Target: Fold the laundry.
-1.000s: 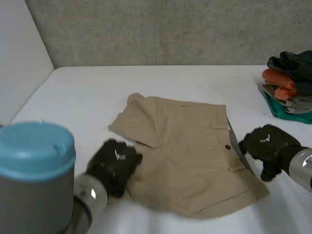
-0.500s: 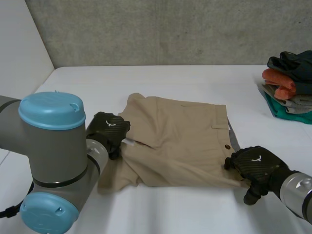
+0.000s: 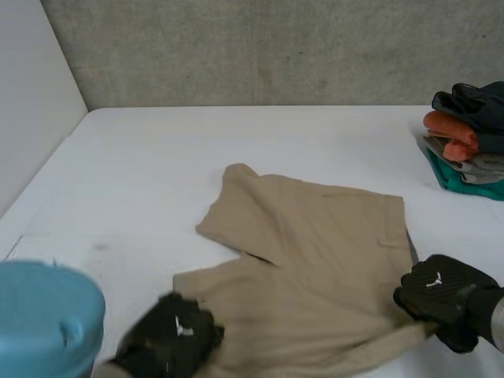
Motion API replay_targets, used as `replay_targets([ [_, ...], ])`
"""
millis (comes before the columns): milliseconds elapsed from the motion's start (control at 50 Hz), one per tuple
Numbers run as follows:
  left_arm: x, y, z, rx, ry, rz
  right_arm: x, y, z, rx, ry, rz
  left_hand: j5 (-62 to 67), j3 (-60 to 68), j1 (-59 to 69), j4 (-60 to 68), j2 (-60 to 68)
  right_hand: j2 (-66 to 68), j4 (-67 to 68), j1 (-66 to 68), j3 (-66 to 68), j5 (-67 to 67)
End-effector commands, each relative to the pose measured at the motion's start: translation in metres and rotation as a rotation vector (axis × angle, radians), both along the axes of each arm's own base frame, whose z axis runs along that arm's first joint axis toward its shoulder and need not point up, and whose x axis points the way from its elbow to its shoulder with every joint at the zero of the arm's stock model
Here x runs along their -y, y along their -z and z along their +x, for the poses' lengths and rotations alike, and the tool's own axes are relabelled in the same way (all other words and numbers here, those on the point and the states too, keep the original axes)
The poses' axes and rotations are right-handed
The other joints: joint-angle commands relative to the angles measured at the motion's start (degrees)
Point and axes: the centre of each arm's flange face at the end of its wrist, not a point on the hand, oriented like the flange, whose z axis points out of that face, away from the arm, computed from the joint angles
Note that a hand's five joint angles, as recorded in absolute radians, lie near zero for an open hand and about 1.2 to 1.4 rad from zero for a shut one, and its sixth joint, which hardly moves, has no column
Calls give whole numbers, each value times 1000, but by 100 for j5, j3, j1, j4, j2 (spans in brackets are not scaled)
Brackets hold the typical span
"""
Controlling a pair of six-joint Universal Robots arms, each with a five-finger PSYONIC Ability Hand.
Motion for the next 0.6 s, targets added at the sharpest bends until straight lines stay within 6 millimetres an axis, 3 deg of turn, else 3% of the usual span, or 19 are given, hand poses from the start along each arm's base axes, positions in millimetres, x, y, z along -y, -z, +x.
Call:
replay_targets([
  [20, 5, -3, -16, -21, 46, -38, 27, -6, 1, 29, 29, -47, 1316, 1160, 1403, 1116, 1132, 1229, 1143, 1834, 1181, 1183],
  [120, 60, -4, -31, -63, -42, -143, 65, 6, 14, 102, 65, -75, 1316, 1160, 1403, 1116, 1132, 1229, 1143, 1834, 1181, 1183],
  [140, 80, -4, -37, -71, -61, -186, 70, 7, 16, 108, 63, -83, 1316, 1160, 1403, 1116, 1132, 1229, 1143, 1834, 1181, 1183],
  [200, 109, -3, -49, -85, -76, -251, 89, 7, 26, 126, 57, -124, 1316, 1160, 1403, 1116, 1132, 1229, 1143, 1834, 1181, 1183],
  [220, 127, -3, -59, -102, -80, -302, 95, 7, 28, 132, 62, -139, 1316, 1160, 1403, 1116, 1132, 1229, 1143, 1834, 1181, 1183],
  [280, 154, -1, -75, -132, -90, -382, 119, 9, 39, 158, 85, -194, 1316, 1160, 1403, 1116, 1132, 1229, 1143, 1834, 1181, 1183],
  [380, 219, 15, -98, -166, -142, -561, 158, 15, 54, 206, 98, -312, 1316, 1160, 1403, 1116, 1132, 1229, 1143, 1834, 1181, 1183],
  [500, 259, 32, -123, -216, -138, -742, 209, 37, 68, 231, 116, -494, 1316, 1160, 1403, 1116, 1132, 1229, 1143, 1834, 1181, 1183],
  [600, 280, 53, -138, -234, -143, -843, 233, 60, 84, 241, 128, -614, 1316, 1160, 1403, 1116, 1132, 1036, 949, 1640, 987, 989],
])
